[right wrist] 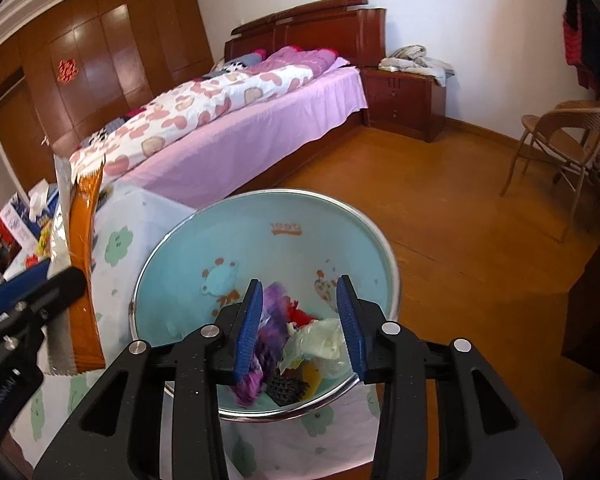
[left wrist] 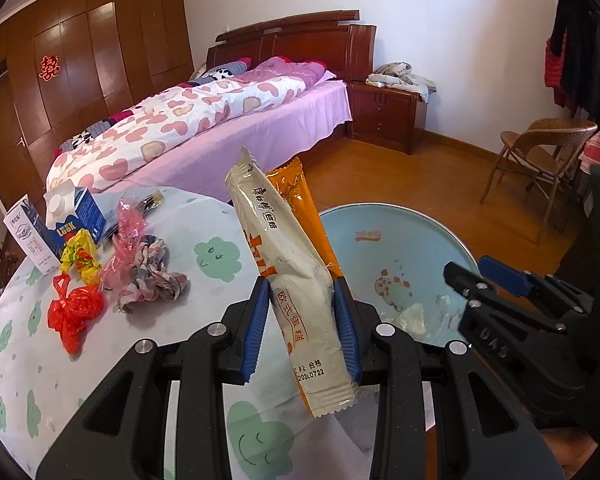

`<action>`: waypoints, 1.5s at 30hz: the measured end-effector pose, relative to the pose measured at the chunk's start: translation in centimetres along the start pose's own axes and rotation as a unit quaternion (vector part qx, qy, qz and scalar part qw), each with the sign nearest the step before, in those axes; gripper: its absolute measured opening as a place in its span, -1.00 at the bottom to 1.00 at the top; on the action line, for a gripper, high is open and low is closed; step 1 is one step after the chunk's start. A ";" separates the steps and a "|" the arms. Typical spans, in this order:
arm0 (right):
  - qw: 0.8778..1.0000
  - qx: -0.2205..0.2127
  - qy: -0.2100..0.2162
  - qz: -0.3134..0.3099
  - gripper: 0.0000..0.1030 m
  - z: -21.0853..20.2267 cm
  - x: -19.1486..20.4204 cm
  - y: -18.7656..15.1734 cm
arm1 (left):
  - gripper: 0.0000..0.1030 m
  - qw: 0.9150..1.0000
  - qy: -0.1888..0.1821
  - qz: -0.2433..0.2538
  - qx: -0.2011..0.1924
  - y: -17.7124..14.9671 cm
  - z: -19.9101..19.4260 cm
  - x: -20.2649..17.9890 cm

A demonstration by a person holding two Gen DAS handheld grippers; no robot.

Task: Collect trash
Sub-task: 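Open the right tool to drop the purple bag while the left tool releases the wrappers into the bucket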

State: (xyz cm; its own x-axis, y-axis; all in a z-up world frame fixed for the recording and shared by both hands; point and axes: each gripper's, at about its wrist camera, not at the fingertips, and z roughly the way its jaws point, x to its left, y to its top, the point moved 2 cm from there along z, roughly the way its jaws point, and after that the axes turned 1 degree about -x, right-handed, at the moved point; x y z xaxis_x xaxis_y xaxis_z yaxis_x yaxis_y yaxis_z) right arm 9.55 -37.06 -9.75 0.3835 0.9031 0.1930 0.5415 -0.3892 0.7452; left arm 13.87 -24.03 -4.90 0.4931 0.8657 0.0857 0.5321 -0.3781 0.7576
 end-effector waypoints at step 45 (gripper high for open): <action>0.998 -0.057 -0.005 0.006 0.37 -4.7 4.3 1.0 | 0.79 0.992 0.088 -0.084 -0.019 -1.7 -5.2 8.2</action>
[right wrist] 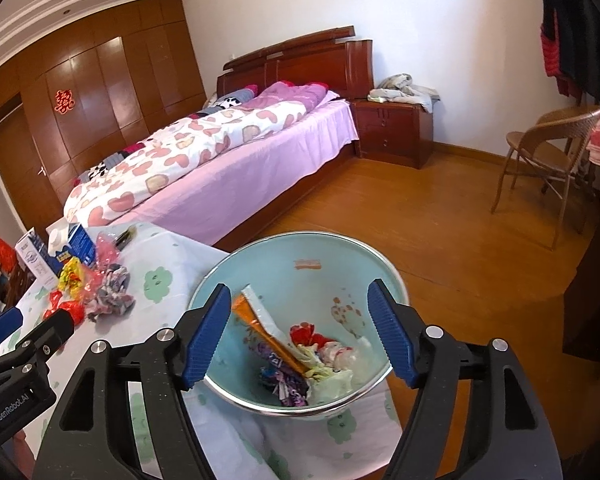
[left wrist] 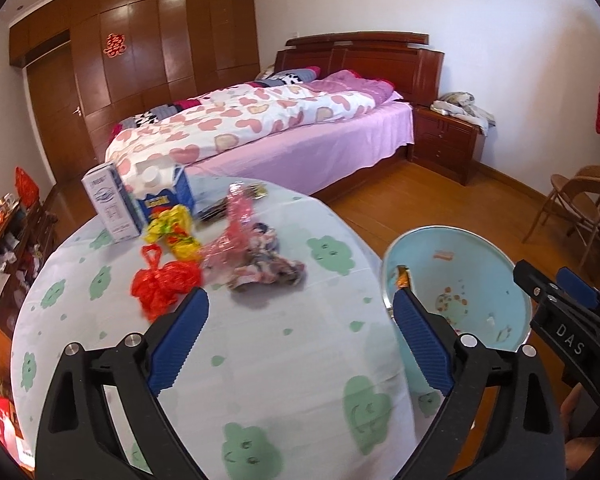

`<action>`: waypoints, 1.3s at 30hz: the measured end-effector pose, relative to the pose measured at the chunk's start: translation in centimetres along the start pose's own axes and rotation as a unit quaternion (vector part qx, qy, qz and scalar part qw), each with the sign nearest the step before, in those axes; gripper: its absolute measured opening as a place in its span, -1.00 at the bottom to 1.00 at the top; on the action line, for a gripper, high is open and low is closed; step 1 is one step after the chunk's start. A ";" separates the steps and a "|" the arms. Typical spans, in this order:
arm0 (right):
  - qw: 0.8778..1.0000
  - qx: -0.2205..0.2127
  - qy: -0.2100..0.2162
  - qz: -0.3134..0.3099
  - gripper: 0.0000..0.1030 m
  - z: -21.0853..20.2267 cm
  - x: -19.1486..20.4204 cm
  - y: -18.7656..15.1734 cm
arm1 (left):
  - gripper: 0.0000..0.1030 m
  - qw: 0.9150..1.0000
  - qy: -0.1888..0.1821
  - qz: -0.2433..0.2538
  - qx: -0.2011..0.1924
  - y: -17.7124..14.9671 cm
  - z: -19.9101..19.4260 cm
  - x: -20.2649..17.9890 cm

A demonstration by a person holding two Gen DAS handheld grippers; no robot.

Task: Collect trash
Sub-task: 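Open the right tool to drop the purple bag while the left tool releases the wrappers into the bucket, then move both open tools back over the table toward the red mesh bag and plaid cloth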

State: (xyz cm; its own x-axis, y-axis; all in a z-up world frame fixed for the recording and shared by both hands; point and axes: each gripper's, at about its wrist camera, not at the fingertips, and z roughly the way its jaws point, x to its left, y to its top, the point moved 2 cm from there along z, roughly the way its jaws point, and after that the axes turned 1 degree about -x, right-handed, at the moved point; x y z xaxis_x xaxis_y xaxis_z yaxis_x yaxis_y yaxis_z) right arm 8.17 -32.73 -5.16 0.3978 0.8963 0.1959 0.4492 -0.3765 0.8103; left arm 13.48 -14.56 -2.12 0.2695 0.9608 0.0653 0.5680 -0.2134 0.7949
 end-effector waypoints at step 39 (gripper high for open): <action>0.990 0.036 0.077 -0.114 0.36 0.7 16.5 -4.6 | 0.82 0.987 0.087 -0.123 0.056 -5.6 1.3 18.0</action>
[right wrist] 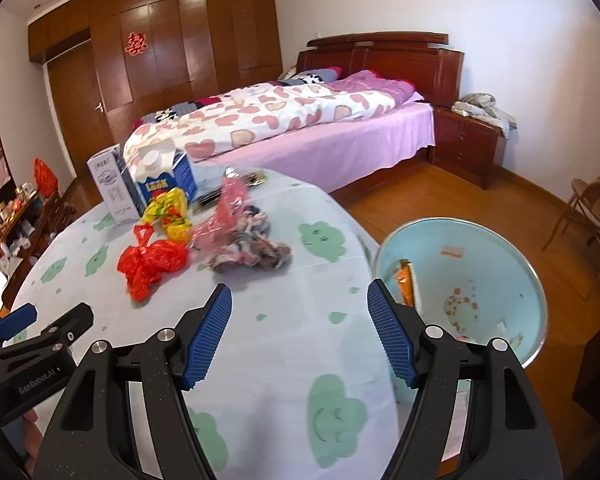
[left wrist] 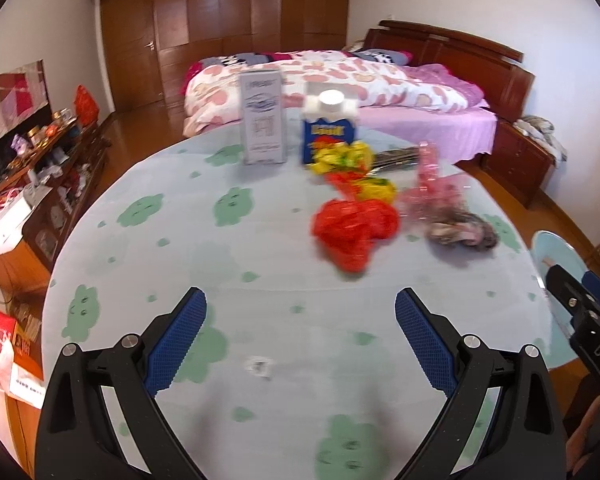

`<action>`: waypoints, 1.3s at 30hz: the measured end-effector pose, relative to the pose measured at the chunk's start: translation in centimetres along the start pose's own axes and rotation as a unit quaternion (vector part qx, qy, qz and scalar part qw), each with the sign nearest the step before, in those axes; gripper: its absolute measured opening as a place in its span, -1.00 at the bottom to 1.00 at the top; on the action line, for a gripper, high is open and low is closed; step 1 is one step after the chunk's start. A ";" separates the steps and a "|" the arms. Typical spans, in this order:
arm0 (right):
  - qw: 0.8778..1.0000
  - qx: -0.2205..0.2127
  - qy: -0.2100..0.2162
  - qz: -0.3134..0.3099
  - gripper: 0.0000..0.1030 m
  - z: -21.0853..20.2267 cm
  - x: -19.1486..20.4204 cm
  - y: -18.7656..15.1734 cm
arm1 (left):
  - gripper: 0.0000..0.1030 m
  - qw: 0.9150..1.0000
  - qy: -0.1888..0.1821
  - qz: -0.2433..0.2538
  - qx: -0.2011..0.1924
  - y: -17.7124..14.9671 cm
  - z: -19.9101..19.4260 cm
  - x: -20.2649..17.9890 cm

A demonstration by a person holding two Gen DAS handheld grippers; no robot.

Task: Collect trash
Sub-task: 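Move both open tools back over the table toward the red mesh bag and plaid cloth, then grasp the red mesh bag with the left tool while the right tool grasps the plaid cloth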

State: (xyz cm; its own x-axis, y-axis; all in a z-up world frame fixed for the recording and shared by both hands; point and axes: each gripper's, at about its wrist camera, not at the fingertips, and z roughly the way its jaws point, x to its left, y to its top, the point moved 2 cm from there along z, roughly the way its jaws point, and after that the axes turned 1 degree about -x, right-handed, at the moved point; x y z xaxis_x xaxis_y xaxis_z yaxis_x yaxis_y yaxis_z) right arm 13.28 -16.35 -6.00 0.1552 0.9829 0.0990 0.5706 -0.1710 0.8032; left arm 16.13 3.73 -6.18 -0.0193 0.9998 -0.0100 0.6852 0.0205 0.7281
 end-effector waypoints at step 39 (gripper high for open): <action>0.988 0.127 0.090 0.003 -0.48 13.5 2.2 3.9 | -0.30 0.993 -0.093 0.030 0.060 4.4 11.5 -4.3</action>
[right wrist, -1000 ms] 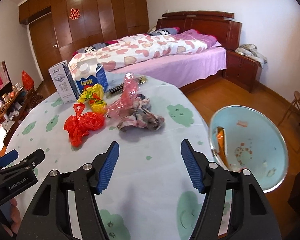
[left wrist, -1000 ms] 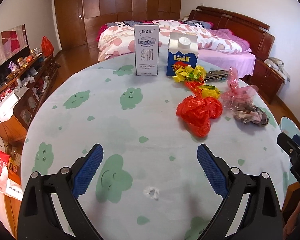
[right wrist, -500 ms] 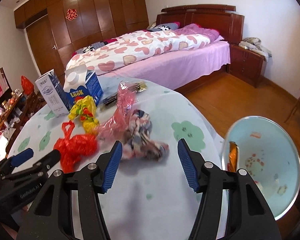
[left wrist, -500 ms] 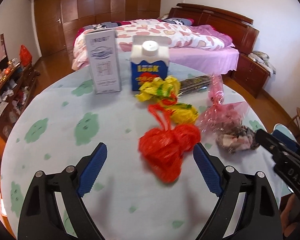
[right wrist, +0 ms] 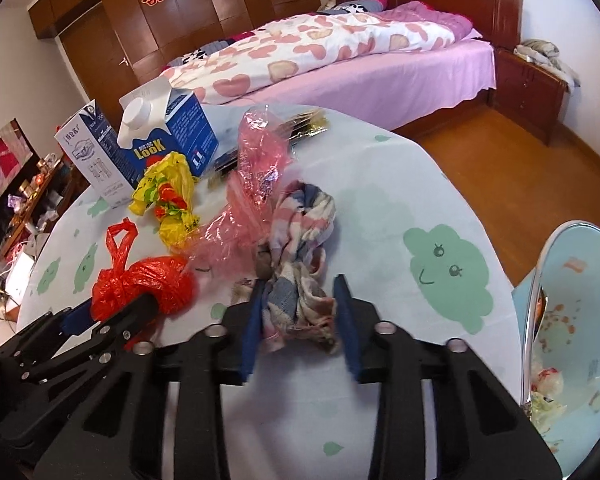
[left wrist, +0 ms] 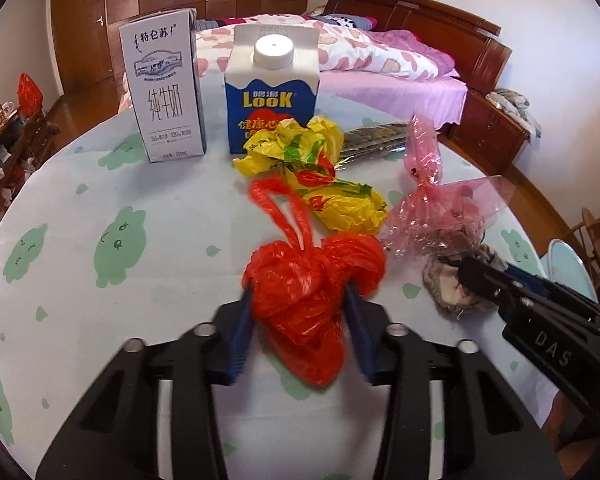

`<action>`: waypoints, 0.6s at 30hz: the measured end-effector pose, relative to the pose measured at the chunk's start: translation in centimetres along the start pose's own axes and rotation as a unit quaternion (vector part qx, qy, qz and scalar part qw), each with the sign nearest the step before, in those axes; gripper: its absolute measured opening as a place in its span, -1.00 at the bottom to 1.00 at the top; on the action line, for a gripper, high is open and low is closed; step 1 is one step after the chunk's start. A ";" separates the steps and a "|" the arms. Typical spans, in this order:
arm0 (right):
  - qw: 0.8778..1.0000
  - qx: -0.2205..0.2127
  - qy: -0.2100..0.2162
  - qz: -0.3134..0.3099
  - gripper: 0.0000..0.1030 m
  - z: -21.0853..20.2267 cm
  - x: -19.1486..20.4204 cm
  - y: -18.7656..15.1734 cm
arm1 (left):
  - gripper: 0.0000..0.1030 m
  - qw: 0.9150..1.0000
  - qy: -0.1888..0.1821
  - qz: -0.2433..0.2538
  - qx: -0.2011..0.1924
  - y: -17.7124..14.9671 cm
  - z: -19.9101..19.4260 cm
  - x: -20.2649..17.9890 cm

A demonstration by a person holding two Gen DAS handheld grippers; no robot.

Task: Collect trash
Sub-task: 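Grasp the red mesh bag with the left tool while the right tool grasps the plaid cloth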

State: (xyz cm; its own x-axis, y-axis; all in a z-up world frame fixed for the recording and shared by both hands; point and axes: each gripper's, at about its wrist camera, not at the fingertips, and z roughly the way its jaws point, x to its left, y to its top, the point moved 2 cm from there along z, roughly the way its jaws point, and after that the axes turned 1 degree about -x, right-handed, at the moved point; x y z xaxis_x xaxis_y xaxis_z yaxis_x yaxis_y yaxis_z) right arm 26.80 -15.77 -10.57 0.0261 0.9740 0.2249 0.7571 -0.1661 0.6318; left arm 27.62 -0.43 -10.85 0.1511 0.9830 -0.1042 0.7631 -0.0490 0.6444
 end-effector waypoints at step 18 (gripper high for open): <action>0.998 -0.055 -0.012 -0.030 -0.54 -7.6 1.4 -5.3 | -0.42 0.999 0.018 -0.001 -0.036 -5.7 -8.5 0.0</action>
State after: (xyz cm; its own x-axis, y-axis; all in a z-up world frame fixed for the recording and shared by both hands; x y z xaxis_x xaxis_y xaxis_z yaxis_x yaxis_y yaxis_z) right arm 17.83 -14.65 -7.97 -0.0005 0.9859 0.1675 0.6822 -0.1221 0.7209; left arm 17.97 1.35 -8.06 0.1256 0.9889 -0.0791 0.7154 -0.0350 0.6978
